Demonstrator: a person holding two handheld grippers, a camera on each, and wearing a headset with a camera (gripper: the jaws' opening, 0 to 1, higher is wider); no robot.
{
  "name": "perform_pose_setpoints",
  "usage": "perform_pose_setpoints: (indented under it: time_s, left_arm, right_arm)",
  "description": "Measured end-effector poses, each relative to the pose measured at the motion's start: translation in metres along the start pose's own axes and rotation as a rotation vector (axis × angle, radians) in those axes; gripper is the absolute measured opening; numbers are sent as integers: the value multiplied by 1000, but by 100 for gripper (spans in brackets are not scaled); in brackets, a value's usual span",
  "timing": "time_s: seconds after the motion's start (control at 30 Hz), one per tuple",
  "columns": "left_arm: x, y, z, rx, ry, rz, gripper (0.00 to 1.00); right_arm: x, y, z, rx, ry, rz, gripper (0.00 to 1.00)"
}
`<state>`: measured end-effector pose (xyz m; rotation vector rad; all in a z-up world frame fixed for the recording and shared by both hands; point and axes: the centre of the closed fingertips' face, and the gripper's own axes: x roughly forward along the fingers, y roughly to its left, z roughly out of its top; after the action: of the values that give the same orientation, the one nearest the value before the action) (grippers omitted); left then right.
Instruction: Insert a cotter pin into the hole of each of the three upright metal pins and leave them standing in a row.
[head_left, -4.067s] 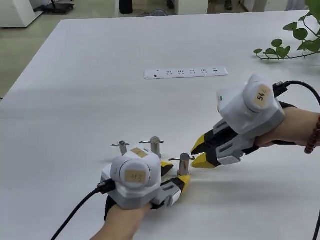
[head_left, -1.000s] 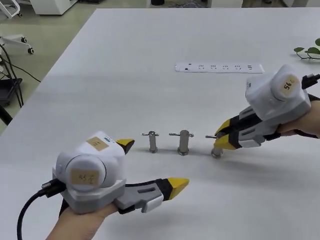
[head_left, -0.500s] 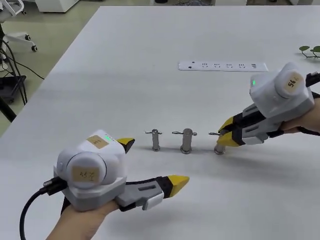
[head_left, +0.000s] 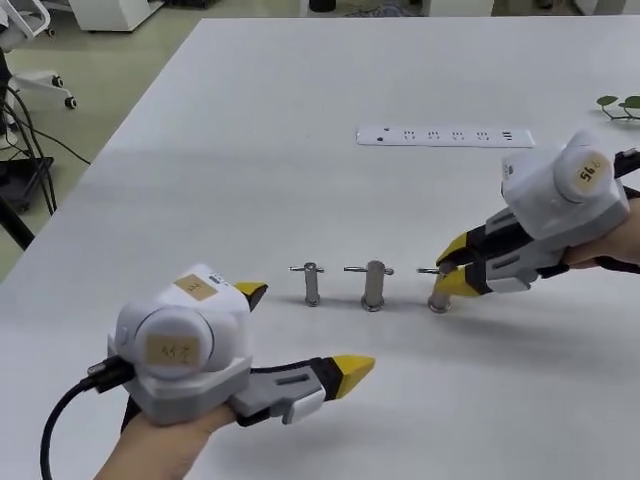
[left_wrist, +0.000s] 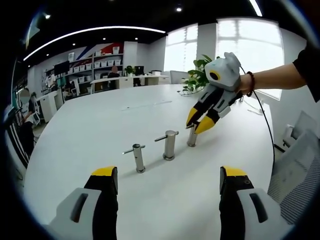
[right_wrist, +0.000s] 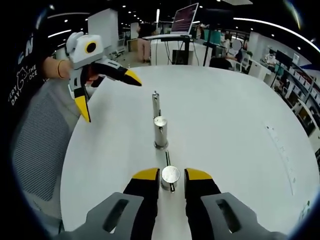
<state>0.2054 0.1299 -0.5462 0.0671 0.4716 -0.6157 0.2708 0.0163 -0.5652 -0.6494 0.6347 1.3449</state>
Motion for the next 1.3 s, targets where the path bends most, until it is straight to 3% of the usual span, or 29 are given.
perform_pose_setpoints:
  time_s: [0.1,0.17,0.27,0.37,0.5,0.6,0.73,1.07,1.2,1.3]
  left_arm:
    - [-1,2,-1,-4,6,7,83]
    - [-2,3,0,-7,5,9,83]
    - [-2,5,4,-20,-3,11,83]
    - [-5,7,11,-57,-31,18,83]
    - [-11,17,15,-65,-45,53,81]
    - [-15,23,19,-85,-52,59,83]
    - [-19,29,24,-84,-63,71,86]
    - [-10,32,37,-60,-68,66,98]
    - [-10,29,43,-68,-85,51,99]
    - [-11,32,45,-62,-94,67,99]
  right_arm:
    - [-4,2,2,19,-11,-8,19]
    - [-8,3,6,80,-32,-24,24]
    - [-13,3,6,221,-23,-64,36]
    - [-19,2,9,241,-41,-109,54]
    - [-31,7,12,235,-63,-169,54]
    - [-38,12,16,292,-107,-199,58]
    - [-46,19,14,338,-126,-240,67]
    - [-52,29,11,475,-205,-344,77]
    - [-57,29,14,578,-303,-398,78]
    - [-58,33,13,599,-320,-429,81]
